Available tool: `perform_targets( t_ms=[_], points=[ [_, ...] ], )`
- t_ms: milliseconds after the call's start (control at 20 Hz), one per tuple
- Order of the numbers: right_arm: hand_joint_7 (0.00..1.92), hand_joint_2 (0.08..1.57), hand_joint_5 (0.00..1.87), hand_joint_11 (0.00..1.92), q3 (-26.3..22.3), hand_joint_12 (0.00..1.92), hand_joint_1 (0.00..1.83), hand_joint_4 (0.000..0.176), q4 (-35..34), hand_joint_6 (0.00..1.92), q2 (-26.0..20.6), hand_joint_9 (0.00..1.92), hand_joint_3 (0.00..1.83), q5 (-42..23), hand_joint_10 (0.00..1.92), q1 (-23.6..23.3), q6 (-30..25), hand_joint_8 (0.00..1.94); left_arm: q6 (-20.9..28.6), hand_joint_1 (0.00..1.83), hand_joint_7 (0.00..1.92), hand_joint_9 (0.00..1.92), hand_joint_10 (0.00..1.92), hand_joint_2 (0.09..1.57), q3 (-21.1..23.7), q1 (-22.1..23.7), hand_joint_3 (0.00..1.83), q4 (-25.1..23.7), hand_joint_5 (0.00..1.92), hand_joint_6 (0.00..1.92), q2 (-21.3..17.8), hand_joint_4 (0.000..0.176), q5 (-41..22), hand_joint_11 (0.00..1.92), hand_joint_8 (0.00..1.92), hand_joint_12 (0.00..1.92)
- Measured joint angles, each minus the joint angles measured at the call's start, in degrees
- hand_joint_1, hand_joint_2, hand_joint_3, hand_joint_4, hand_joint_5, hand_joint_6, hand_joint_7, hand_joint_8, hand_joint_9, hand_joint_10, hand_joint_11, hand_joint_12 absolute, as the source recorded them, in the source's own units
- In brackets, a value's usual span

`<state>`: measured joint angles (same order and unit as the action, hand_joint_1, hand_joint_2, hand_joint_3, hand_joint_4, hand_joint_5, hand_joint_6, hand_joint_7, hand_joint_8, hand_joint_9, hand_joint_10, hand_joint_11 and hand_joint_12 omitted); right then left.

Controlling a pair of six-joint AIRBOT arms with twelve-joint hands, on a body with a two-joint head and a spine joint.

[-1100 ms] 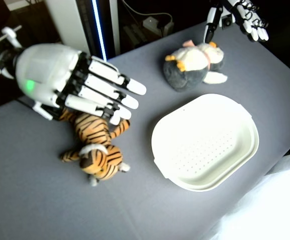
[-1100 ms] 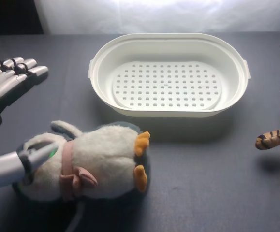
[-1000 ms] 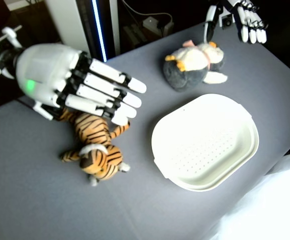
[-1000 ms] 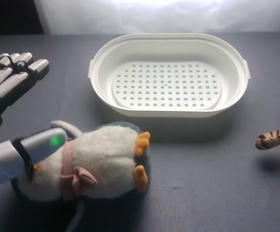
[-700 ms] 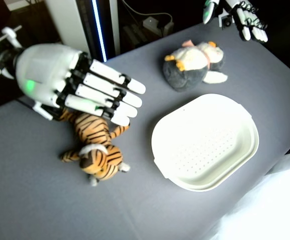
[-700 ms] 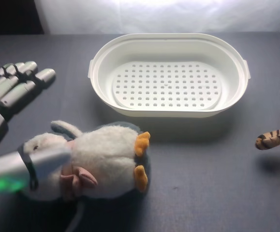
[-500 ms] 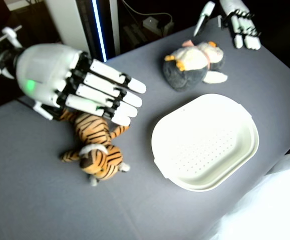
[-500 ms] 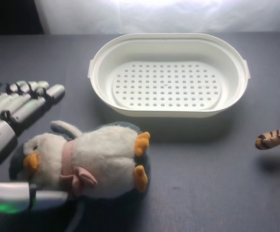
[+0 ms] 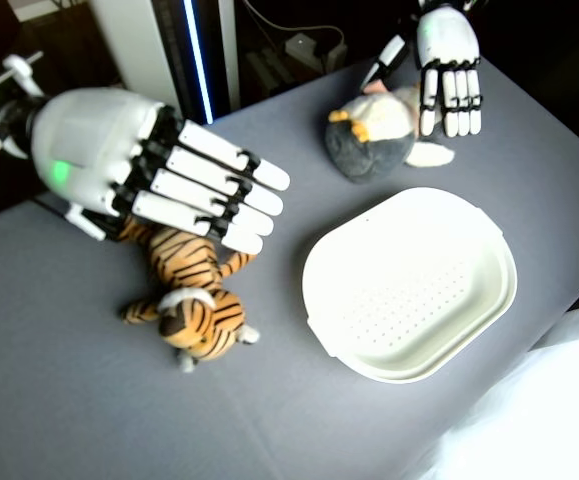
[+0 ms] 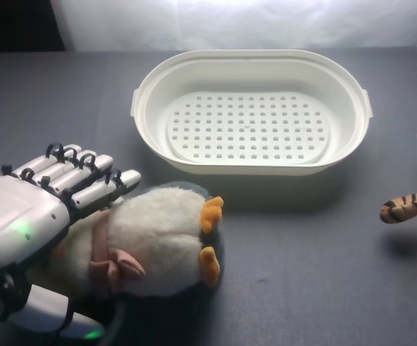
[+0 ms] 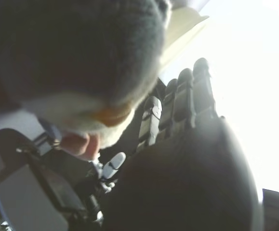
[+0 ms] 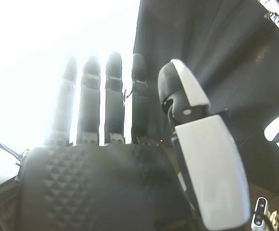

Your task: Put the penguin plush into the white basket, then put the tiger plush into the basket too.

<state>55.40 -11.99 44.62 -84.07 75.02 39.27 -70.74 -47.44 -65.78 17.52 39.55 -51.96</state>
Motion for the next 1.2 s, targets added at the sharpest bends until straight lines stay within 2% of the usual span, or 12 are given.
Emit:
perform_targets(
  t_ms=[250,400,450,550,600,650,700,750,850,1000,1150,1200],
  points=[
    [0.52,1.36,0.57,0.32,0.00,0.34,0.79,0.029,0.00,0.00,0.02,0.47,0.00,0.44,0.01,-0.02,0.00,0.00,-6.58,0.75,0.01,0.08,0.02,0.69,-0.42,0.44,0.01,4.87,0.00,0.00,0.48,0.176,3.02,0.02,0.00,0.01],
    [0.51,1.36,0.58,0.34,0.00,0.35,0.79,0.025,0.07,0.00,0.02,0.48,0.00,0.42,0.01,-0.02,0.00,0.00,-8.07,0.79,0.21,0.21,0.02,0.74,-0.42,0.44,0.01,6.27,0.06,0.01,1.05,0.176,3.04,0.09,0.02,0.05],
    [0.52,1.35,0.58,0.35,0.00,0.34,0.82,0.022,0.02,0.00,0.02,0.48,0.00,0.42,0.01,-0.02,-0.02,0.00,-8.24,0.83,0.49,0.44,0.04,0.81,-0.70,0.44,0.01,6.51,0.33,0.02,1.20,0.102,2.93,0.22,0.03,0.14],
    [0.52,1.36,0.57,0.35,0.00,0.32,0.80,0.033,0.00,0.00,0.02,0.48,0.00,0.42,0.00,-0.02,0.00,0.00,-8.31,1.04,1.02,0.89,0.07,0.90,-1.14,0.68,0.01,7.17,0.85,0.03,1.84,0.000,2.08,0.38,0.05,0.34],
    [0.53,1.36,0.58,0.36,0.00,0.32,0.82,0.027,0.17,0.00,0.02,0.49,0.00,0.39,0.00,-0.02,0.00,0.00,-8.07,1.25,1.22,1.07,0.07,0.98,-1.11,0.68,0.00,7.23,1.22,0.11,1.92,0.000,0.83,0.45,0.57,0.44],
    [0.53,1.36,0.58,0.37,0.00,0.31,0.84,0.021,0.15,0.00,0.02,0.50,0.00,0.42,0.00,-0.02,0.00,0.00,-7.80,1.28,1.12,1.20,0.14,1.04,-1.11,0.68,0.00,7.21,1.31,0.06,2.03,0.000,0.04,0.49,0.95,0.72],
    [0.54,1.35,0.59,0.39,0.00,0.30,0.87,0.018,0.07,0.00,0.02,0.51,0.00,0.42,0.00,0.00,0.00,0.00,-7.32,1.28,1.08,1.11,0.63,1.06,-1.11,0.70,0.00,7.30,1.31,0.04,2.14,0.000,-0.59,0.47,1.08,1.09],
    [0.54,1.36,0.60,0.39,0.00,0.29,0.93,0.021,0.00,0.00,0.02,0.51,0.00,0.42,0.00,0.00,0.00,0.00,-7.15,1.28,1.10,0.92,1.16,1.05,-1.11,0.92,0.01,7.34,1.16,0.56,2.14,0.000,-0.90,0.43,0.90,1.37],
    [0.54,1.36,0.60,0.41,0.00,0.27,1.03,0.016,-0.02,0.00,0.02,0.52,0.00,0.44,0.01,0.24,0.00,0.00,-5.73,1.27,1.06,0.77,1.50,1.07,-1.11,0.92,0.00,7.45,1.06,0.80,2.14,0.000,-1.38,0.39,0.91,1.68],
    [0.56,1.36,0.61,0.44,0.00,0.27,1.09,0.013,-0.13,0.00,0.02,0.55,0.00,0.44,0.01,0.42,-0.02,0.01,-1.81,1.19,1.05,0.82,1.43,1.05,-1.14,0.76,0.00,6.54,1.12,0.73,1.92,0.000,-2.25,0.59,0.98,1.71],
    [0.56,1.36,0.61,0.43,0.00,0.25,1.12,0.002,-0.31,0.00,0.02,0.54,0.00,0.44,0.00,0.42,-0.02,0.00,4.79,1.19,0.98,0.83,1.78,1.04,-1.14,0.61,0.00,2.49,1.15,0.68,-0.59,0.000,-7.08,0.76,1.34,1.92],
    [0.57,1.35,0.61,0.43,0.00,0.25,1.12,0.001,-0.24,0.00,0.02,0.54,0.00,0.44,0.00,0.42,-0.02,0.00,5.60,1.19,0.90,0.85,1.89,1.04,-1.11,0.61,0.00,1.81,1.16,0.65,-1.38,0.000,-10.64,0.84,1.72,1.92]
  ],
)
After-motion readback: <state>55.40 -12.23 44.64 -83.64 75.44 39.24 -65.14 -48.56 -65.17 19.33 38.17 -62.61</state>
